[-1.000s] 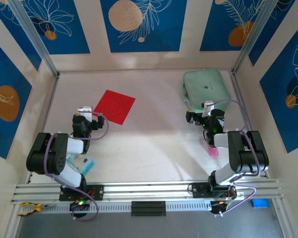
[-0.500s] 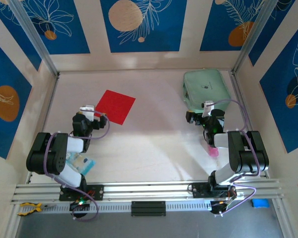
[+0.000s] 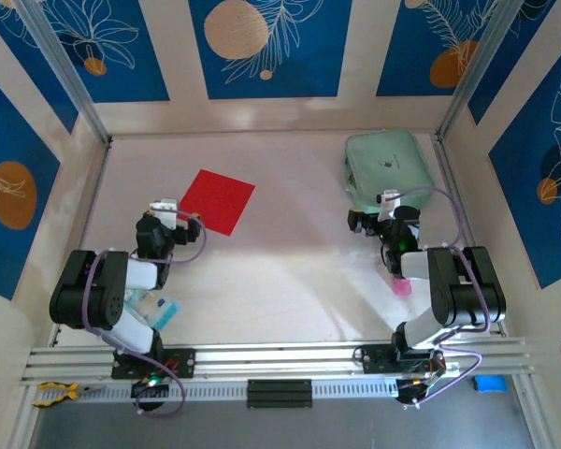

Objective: Fold a paper plane with a square sheet of paper (pick it up from the middle)
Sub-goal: Move the square sheet of paper to the center of the table.

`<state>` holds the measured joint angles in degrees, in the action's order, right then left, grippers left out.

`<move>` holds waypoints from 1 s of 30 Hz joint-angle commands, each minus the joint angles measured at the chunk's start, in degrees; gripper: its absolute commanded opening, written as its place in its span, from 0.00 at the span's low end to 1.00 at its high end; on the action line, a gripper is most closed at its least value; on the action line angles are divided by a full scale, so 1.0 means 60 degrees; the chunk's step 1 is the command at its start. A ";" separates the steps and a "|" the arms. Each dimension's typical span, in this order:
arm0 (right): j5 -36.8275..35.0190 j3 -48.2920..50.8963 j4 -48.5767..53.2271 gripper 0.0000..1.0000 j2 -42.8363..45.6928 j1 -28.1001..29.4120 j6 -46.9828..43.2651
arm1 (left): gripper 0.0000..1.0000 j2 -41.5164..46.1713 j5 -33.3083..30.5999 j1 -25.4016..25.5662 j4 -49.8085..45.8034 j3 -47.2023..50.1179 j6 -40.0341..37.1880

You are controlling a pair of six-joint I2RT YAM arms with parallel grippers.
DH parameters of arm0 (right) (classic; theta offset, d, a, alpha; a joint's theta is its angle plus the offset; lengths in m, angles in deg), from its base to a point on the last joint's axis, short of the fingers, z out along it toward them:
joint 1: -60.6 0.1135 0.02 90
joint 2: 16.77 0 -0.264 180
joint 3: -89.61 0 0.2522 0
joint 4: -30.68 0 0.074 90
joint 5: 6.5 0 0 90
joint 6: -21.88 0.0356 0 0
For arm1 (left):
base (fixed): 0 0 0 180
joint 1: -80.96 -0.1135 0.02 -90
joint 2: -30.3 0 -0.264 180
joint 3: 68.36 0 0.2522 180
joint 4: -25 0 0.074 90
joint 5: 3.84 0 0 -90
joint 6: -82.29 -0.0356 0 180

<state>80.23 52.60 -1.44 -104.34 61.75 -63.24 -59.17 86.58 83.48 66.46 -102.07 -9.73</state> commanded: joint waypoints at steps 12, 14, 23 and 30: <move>0.0154 -0.1261 0.3814 0.99 0.1862 -0.0125 0.0471 | 1.00 0.2046 -0.0990 0.0020 -0.1646 0.0022 0.0414; 0.0251 -0.2005 0.5549 0.99 0.2326 -0.0192 0.0998 | 1.00 0.2775 -0.1506 0.0015 -0.3364 -0.0582 0.0867; 0.2615 -0.3157 0.8239 0.99 0.4222 -0.0499 0.5075 | 1.00 0.3155 0.1176 -0.0010 -0.5596 -0.2258 0.4096; 0.3717 -0.2391 0.7722 0.99 0.4705 -0.0244 0.6786 | 1.00 0.1113 0.2342 -0.0006 -0.6909 -0.4216 0.4878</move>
<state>98.48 36.80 41.94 -77.26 59.23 -29.71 -49.07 94.12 83.48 30.35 -123.31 15.91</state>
